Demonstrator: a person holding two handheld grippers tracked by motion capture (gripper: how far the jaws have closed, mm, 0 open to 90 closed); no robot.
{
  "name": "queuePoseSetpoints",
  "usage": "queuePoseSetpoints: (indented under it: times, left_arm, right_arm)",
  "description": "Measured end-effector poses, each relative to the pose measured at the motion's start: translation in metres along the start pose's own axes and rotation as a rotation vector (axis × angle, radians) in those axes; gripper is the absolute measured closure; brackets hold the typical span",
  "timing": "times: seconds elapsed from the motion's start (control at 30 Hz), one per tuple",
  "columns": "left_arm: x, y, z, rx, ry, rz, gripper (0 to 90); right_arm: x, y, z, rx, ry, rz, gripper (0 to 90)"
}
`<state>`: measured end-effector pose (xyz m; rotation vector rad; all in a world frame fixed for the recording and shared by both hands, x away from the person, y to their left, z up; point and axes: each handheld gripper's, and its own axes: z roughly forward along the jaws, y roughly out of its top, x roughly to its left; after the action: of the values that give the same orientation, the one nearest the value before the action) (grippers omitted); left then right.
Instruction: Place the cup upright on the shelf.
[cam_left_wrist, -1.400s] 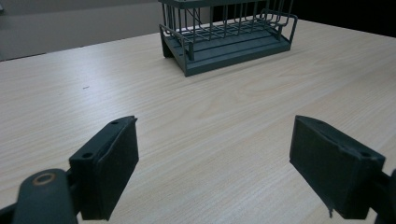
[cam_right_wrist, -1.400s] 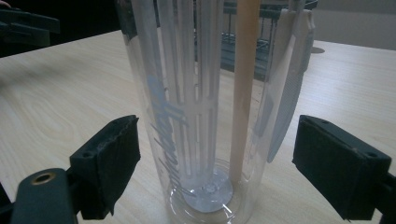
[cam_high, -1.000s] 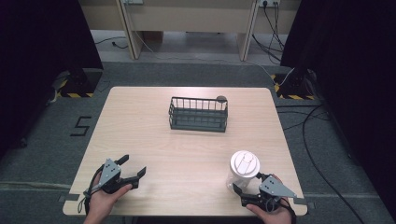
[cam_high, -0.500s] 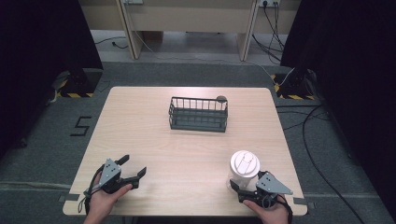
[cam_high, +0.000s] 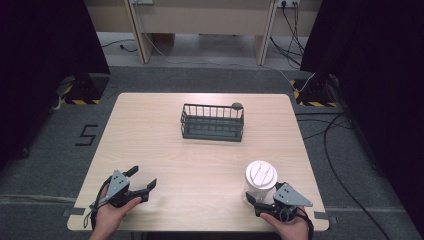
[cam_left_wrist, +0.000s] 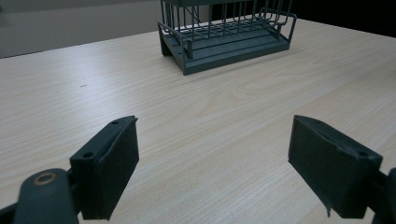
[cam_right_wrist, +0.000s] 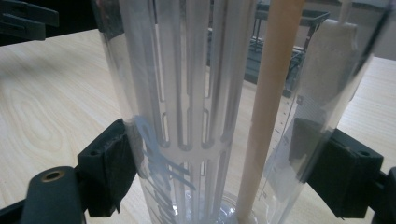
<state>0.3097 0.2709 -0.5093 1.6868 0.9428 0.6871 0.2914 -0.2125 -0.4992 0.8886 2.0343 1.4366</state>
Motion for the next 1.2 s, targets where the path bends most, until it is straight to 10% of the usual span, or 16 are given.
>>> queuePoseSetpoints:
  times: [1.2]
  left_arm:
    - [0.001, -0.001, 0.000, -0.001, 0.000, -0.009, 15.7]
  right_arm:
    - [-0.009, 0.035, 0.029, -0.024, 0.008, -0.027, 18.5]
